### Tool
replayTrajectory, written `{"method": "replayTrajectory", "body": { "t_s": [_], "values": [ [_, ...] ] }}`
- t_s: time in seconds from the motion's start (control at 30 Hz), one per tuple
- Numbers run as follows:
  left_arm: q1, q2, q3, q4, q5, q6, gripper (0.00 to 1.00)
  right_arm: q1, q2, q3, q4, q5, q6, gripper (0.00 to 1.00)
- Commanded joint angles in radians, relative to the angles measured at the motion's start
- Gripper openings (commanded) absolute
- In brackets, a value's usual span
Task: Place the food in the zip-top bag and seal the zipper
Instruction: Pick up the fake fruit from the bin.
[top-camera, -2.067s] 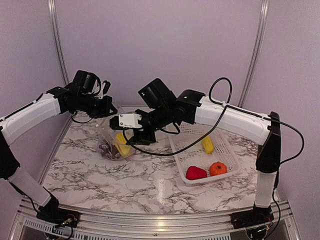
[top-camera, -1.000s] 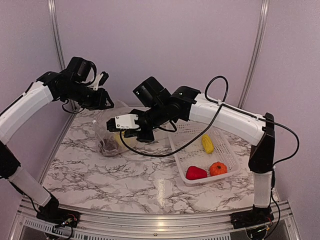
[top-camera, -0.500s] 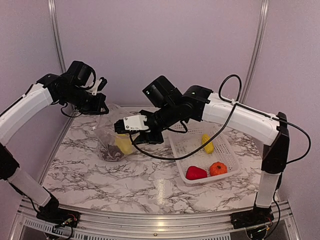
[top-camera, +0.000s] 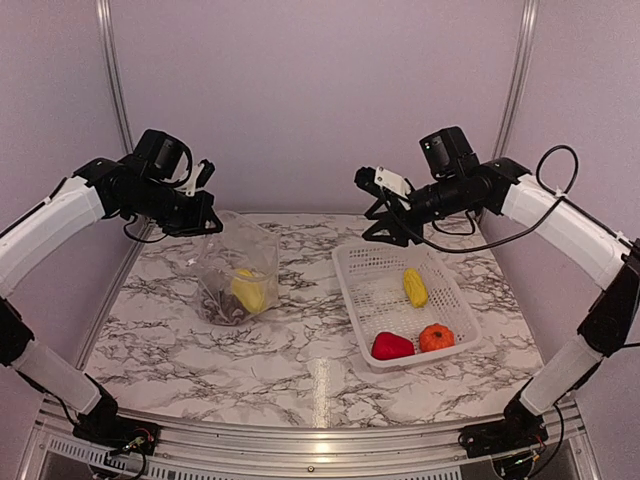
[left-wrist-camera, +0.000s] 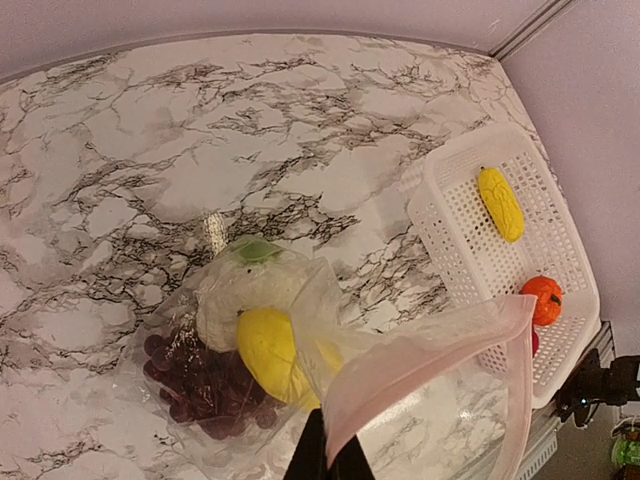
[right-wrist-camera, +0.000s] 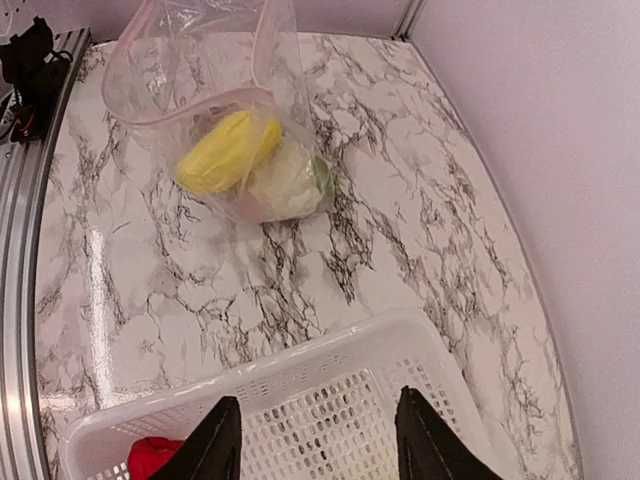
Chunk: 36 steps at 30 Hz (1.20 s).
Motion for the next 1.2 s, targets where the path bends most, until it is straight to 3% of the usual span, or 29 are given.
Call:
{"method": "replayTrajectory", "body": {
  "t_s": [0.0, 0.27, 0.67, 0.97, 1.1, 1.17],
  "values": [
    [-0.004, -0.045, -0.020, 0.023, -0.005, -0.001, 0.00, -0.092, 0.007, -0.122, 0.010, 0.043, 0.107, 0.50],
    [-0.005, -0.067, -0.046, 0.025, -0.032, -0.007, 0.00, -0.229, 0.043, -0.223, 0.091, 0.287, 0.305, 0.44],
    [-0.005, -0.065, -0.033, 0.048, -0.050, -0.011, 0.00, -0.328, 0.196, -0.227, 0.067, 0.309, 0.388, 0.42],
    [-0.005, -0.074, -0.039, 0.051, -0.046, -0.023, 0.00, -0.330, 0.315, -0.224, 0.053, 0.351, 0.404, 0.48],
    [-0.006, -0.077, -0.049, 0.052, -0.043, -0.023, 0.00, -0.331, 0.348, -0.215, 0.051, 0.367, 0.420, 0.63],
    [-0.006, -0.076, -0.057, 0.054, -0.040, -0.026, 0.00, -0.330, 0.370, -0.208, 0.044, 0.369, 0.424, 0.64]
  ]
}}
